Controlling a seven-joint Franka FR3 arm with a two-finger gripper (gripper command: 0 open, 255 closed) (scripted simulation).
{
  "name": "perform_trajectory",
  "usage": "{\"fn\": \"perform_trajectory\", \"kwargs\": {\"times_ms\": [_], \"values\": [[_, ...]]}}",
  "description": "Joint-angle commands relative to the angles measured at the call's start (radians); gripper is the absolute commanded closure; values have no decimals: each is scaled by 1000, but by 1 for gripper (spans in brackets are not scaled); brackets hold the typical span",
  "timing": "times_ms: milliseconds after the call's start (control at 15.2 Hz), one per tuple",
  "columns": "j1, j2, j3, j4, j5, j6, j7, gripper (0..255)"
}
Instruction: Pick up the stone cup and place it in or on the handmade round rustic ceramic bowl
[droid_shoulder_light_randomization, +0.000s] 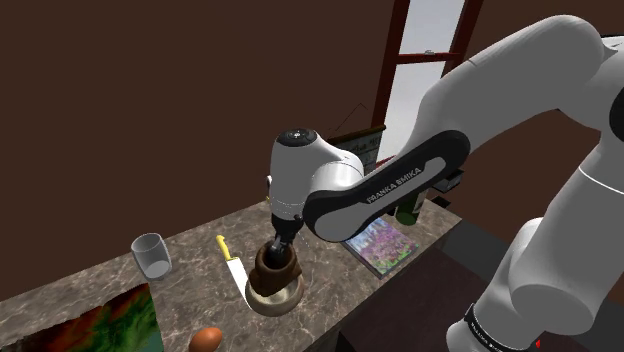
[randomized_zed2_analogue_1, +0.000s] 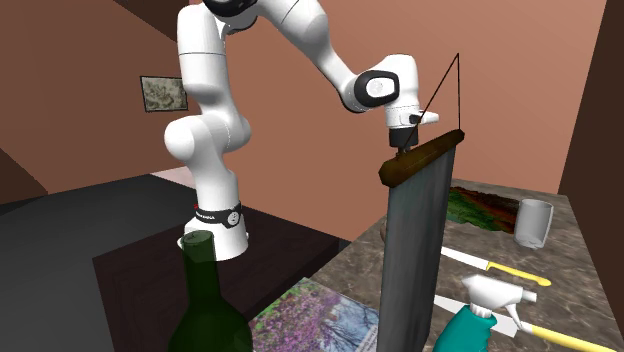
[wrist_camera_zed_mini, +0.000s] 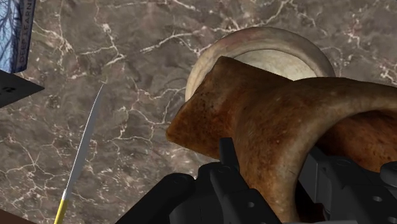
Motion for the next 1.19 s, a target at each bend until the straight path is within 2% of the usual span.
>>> {"fn": "perform_trajectory", "kwargs": {"times_ms": [0,330,594,1122], "values": [[0,0,0,1,0,0,0,0],[0,-1,0,0,0,0,0,0],[11,-100,-3,37,75,-123,-53,0],[11,-100,-3,37,75,-123,-53,0]]}}
